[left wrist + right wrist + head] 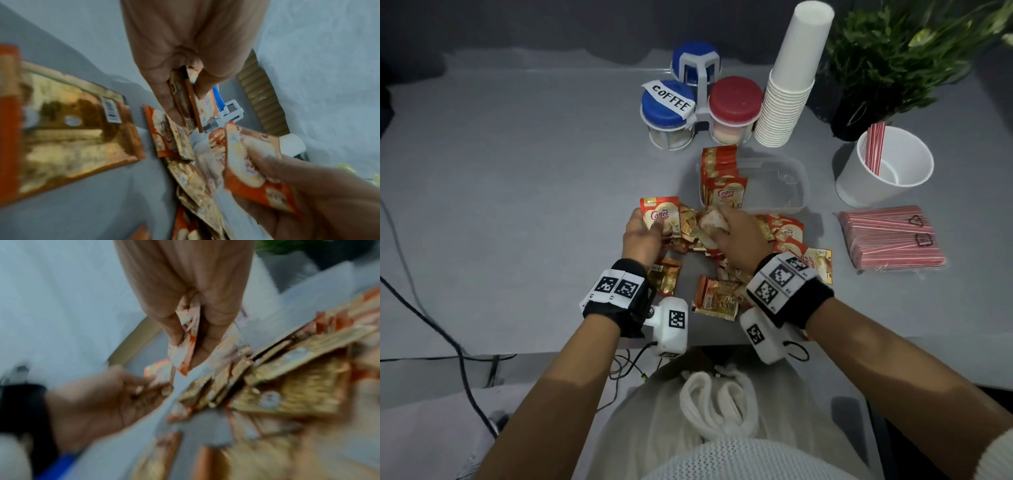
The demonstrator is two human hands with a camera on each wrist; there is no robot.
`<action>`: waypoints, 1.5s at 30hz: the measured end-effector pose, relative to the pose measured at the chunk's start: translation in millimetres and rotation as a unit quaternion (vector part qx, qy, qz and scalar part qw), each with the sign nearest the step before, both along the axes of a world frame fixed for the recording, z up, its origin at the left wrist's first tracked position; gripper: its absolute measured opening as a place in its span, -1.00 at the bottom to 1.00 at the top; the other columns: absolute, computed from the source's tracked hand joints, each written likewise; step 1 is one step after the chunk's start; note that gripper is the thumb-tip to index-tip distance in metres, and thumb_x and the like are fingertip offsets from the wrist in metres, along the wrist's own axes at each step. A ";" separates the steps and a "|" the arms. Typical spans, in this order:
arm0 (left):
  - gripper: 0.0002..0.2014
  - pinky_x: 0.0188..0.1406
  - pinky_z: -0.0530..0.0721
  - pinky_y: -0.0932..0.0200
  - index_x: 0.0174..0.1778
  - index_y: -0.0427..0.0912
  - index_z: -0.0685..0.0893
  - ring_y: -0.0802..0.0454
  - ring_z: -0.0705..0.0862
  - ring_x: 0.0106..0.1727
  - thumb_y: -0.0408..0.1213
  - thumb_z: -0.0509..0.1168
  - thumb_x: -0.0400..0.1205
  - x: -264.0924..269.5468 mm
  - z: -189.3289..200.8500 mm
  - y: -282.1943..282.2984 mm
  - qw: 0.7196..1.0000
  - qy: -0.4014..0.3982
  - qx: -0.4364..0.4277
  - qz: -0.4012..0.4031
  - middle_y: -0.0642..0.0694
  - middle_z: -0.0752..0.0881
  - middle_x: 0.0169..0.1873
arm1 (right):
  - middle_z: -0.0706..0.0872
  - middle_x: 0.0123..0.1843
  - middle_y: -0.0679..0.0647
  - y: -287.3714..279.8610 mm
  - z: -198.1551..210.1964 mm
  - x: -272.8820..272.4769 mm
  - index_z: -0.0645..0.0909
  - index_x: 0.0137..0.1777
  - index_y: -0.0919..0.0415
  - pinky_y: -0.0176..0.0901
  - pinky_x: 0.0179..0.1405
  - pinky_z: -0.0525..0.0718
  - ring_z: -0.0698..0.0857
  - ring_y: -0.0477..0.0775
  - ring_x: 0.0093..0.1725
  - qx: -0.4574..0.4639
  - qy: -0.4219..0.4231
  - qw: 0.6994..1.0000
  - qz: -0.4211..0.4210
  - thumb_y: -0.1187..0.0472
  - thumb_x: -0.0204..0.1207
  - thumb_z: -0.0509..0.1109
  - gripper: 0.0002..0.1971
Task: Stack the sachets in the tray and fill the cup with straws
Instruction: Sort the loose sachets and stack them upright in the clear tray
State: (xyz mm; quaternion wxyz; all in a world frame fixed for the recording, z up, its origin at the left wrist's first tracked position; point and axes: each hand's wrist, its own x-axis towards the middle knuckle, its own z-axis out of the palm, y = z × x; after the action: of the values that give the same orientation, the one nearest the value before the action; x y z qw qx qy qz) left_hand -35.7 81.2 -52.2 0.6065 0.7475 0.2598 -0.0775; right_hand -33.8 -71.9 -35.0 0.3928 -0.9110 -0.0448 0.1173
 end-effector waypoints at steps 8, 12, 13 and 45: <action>-0.81 -0.27 0.76 0.09 0.18 -0.24 0.47 -0.19 0.66 0.08 -0.32 0.15 0.66 25.8 21.5 -35.2 0.994 -0.026 -0.074 -0.073 -0.25 0.64 0.11 | 0.74 0.10 0.32 -13.9 0.9 31.9 0.65 0.15 0.36 0.14 0.10 0.66 0.71 0.23 0.05 0.182 0.056 0.973 -0.133 0.31 0.54 0.32 -0.77; -0.87 -0.06 0.71 -0.12 0.13 -0.19 0.43 -0.26 0.66 0.13 -0.37 0.06 0.72 36.0 28.9 -52.5 0.991 -0.047 -0.099 -0.076 -0.32 0.63 0.13 | 0.77 0.03 0.27 -22.6 -2.4 41.8 0.69 0.05 0.31 0.16 0.07 0.66 0.73 0.25 0.00 0.172 0.047 0.966 -0.185 0.21 0.50 0.39 -0.79; -0.88 -0.05 0.71 -0.14 0.12 -0.19 0.43 -0.24 0.66 0.12 -0.37 0.05 0.72 37.6 29.2 -56.0 0.991 -0.050 -0.100 -0.078 -0.31 0.63 0.12 | 0.77 -0.03 0.23 -24.0 0.8 42.2 0.69 -0.01 0.27 0.14 0.03 0.66 0.73 0.22 -0.06 0.178 0.055 0.963 -0.193 0.21 0.50 0.40 -0.85; -0.53 0.45 0.38 0.09 0.51 -0.24 0.28 0.01 0.46 0.42 -0.16 0.13 0.70 67.1 35.5 -107.9 0.981 -0.047 -0.039 -0.183 0.00 0.49 0.33 | 0.54 -0.42 0.13 -90.4 27.2 85.0 0.41 -0.11 0.26 -0.43 -0.70 0.51 0.54 -0.23 -0.72 0.243 0.127 0.946 -0.175 0.54 0.36 0.45 -0.71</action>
State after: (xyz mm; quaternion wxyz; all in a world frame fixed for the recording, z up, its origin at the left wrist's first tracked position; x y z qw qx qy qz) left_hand 31.4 -26.7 -16.8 0.6225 0.7607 0.0865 -0.1624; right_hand 51.3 -162.3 -7.8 0.6188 -0.7591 0.1387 0.1467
